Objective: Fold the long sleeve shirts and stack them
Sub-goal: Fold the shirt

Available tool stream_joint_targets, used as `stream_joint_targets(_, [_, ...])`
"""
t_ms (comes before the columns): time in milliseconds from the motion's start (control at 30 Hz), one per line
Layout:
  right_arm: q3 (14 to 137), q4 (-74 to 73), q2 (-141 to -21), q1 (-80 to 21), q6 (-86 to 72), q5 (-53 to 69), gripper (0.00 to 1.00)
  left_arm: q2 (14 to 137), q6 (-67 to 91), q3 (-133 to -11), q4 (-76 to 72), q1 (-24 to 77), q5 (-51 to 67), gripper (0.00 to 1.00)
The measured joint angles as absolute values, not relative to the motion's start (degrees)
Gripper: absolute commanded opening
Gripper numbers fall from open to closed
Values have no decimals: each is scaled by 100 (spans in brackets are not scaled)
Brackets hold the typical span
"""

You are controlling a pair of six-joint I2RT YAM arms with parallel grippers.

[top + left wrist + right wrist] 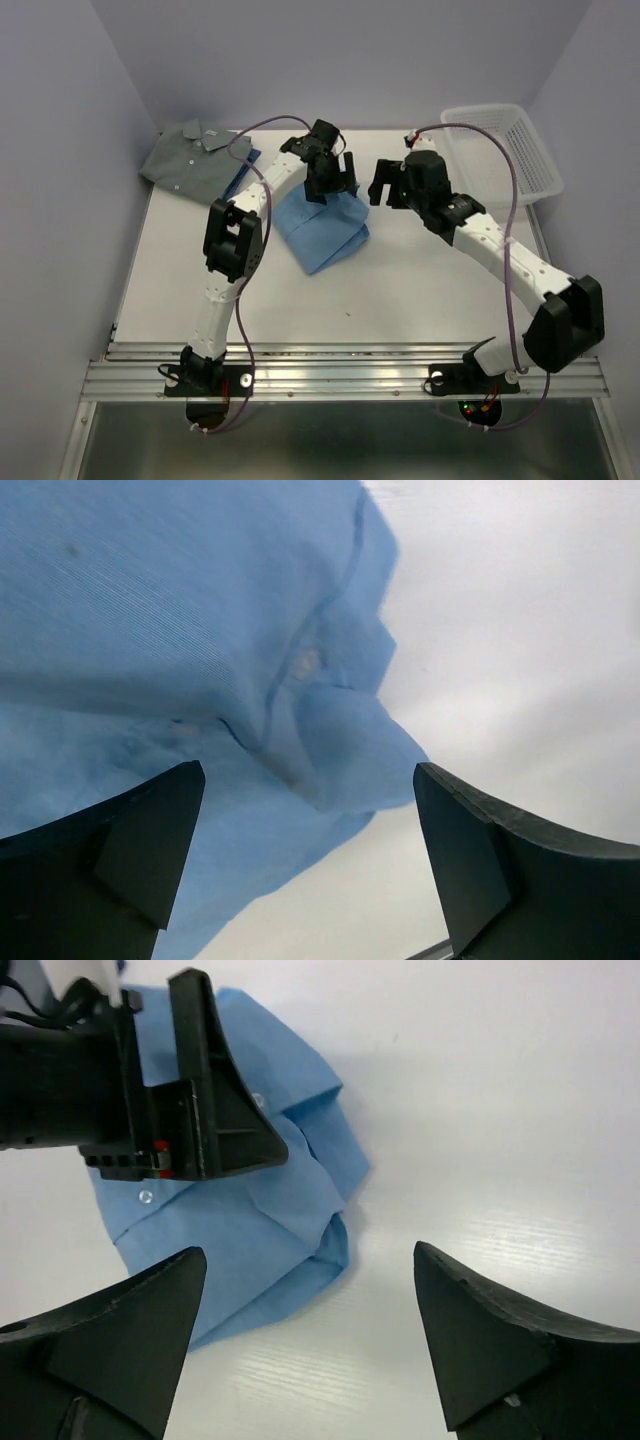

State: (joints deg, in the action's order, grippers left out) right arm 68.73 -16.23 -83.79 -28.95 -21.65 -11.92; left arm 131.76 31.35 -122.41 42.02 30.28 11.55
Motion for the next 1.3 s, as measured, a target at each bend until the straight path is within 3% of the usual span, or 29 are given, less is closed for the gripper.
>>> stream_joint_targets(200, [6873,-1487,-7780,-2895,-1651,-775,100,12221,3020,-12127,4012,3173,1090,99])
stream_joint_targets(467, [7057,-1214,-9074,-2895,-97,617,100,11104,2998,-11843,3809,2705,480,99])
stream_joint_targets(667, [8654,-1247,-10969,-2934,668,803,100,10169,3216,-9452,3481,2143,104,99])
stream_joint_targets(833, [9386,-1323,-11880,-3201,1070,309,99,9609,3395,-8112,3315,1850,56,99])
stream_joint_targets(933, [9937,-1490,-12457,-3376,1122,-84,60,9301,3457,-7675,3251,1758,32,99])
stream_joint_targets(967, [10049,-1540,-12582,-3406,1131,-119,26,9174,3476,-7533,3214,1730,12,99])
stream_joint_targets(1000, [10252,-1680,-12748,-3441,1116,-139,17,9098,3485,-7456,3177,1715,-5,99])
stream_joint_targets(1133, [10532,-2130,-12875,-3625,958,-279,1,8685,3562,-6991,2915,1675,-38,99])
stream_joint_targets(1300, [10696,-2630,-12521,-4095,421,-294,1,8377,3656,-6239,2488,1581,-19,99])
